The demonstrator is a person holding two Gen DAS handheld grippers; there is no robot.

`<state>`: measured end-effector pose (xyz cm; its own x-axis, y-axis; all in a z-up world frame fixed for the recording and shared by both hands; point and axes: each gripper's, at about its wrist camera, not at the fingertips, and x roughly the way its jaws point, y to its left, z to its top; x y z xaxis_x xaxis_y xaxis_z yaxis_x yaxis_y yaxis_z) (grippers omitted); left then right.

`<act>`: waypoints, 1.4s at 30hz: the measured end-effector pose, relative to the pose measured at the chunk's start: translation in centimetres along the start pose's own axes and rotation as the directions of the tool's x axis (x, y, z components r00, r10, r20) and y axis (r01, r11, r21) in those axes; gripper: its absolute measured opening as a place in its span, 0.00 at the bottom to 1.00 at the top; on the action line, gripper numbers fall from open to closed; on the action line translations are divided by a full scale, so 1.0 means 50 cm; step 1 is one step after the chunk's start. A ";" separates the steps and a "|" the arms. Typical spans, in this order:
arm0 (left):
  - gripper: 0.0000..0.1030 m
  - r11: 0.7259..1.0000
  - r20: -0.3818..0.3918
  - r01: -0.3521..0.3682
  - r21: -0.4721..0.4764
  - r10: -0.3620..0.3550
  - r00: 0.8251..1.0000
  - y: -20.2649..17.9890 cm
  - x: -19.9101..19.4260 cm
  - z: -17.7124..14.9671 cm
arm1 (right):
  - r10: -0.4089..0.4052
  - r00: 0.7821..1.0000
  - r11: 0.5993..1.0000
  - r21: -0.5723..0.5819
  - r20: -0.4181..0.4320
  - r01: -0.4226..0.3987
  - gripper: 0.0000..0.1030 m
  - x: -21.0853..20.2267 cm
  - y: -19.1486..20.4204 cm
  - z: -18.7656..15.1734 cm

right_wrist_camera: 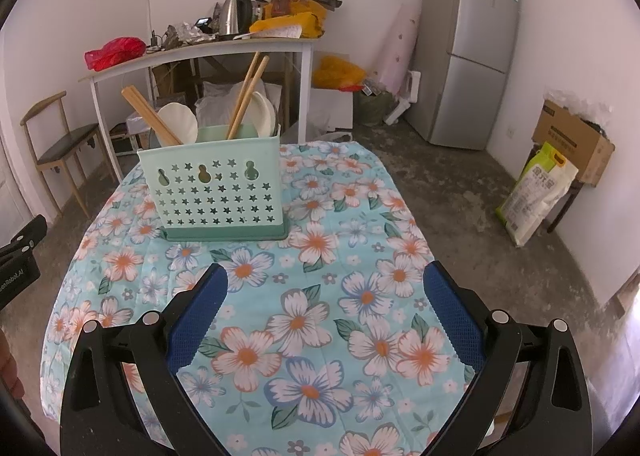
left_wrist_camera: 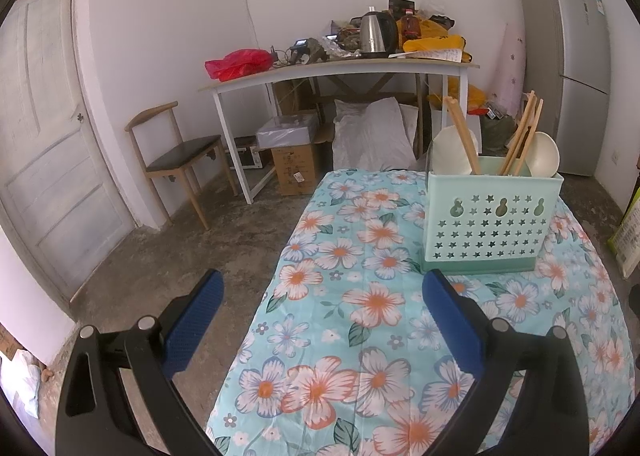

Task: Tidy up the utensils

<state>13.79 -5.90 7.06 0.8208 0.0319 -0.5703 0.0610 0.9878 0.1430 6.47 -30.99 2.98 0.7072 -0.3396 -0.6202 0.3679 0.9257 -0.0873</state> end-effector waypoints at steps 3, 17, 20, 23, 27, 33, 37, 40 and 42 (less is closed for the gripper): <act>0.95 1.000 -0.001 0.002 0.000 -0.002 1.000 0.000 0.001 0.000 | -0.001 1.000 1.000 -0.002 0.000 0.001 0.92 -0.002 0.001 0.001; 0.95 1.000 -0.004 0.003 -0.003 -0.003 1.000 0.000 0.000 -0.001 | -0.003 1.000 1.000 -0.002 0.002 0.003 0.92 -0.003 0.004 0.004; 0.95 1.000 -0.002 0.003 -0.002 -0.003 1.000 0.000 0.000 0.000 | -0.004 1.000 1.000 -0.002 0.003 0.004 0.92 -0.002 0.005 0.002; 0.95 1.000 -0.002 0.003 -0.002 -0.003 1.000 0.000 0.002 0.000 | -0.006 1.000 1.000 -0.003 0.006 0.006 0.92 -0.005 0.004 0.009; 0.95 1.000 -0.001 0.003 0.000 -0.003 1.000 -0.001 0.000 0.000 | -0.006 1.000 1.000 -0.004 0.006 0.006 0.92 -0.005 0.003 0.016; 0.95 1.000 0.000 0.003 -0.002 -0.003 1.000 -0.001 0.001 0.001 | -0.008 1.000 1.000 -0.004 0.007 0.008 0.92 -0.005 0.002 0.017; 0.95 1.000 0.000 0.003 -0.002 -0.003 1.000 -0.002 0.000 0.002 | -0.007 1.000 1.000 -0.005 0.008 0.007 0.92 -0.004 0.002 0.015; 0.95 1.000 -0.001 0.005 -0.001 -0.005 1.000 -0.002 0.000 0.002 | -0.007 1.000 1.000 -0.004 0.007 0.007 0.92 -0.004 0.001 0.017; 0.95 1.000 -0.001 0.004 -0.002 -0.004 1.000 -0.002 0.000 0.002 | -0.007 1.000 1.000 -0.004 0.007 0.007 0.92 -0.004 0.003 0.015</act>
<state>13.82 -6.00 7.11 0.8201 0.0277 -0.5715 0.0638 0.9882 0.1393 6.81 -30.92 3.67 0.7089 -0.3471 -0.6140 0.3701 0.9241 -0.0950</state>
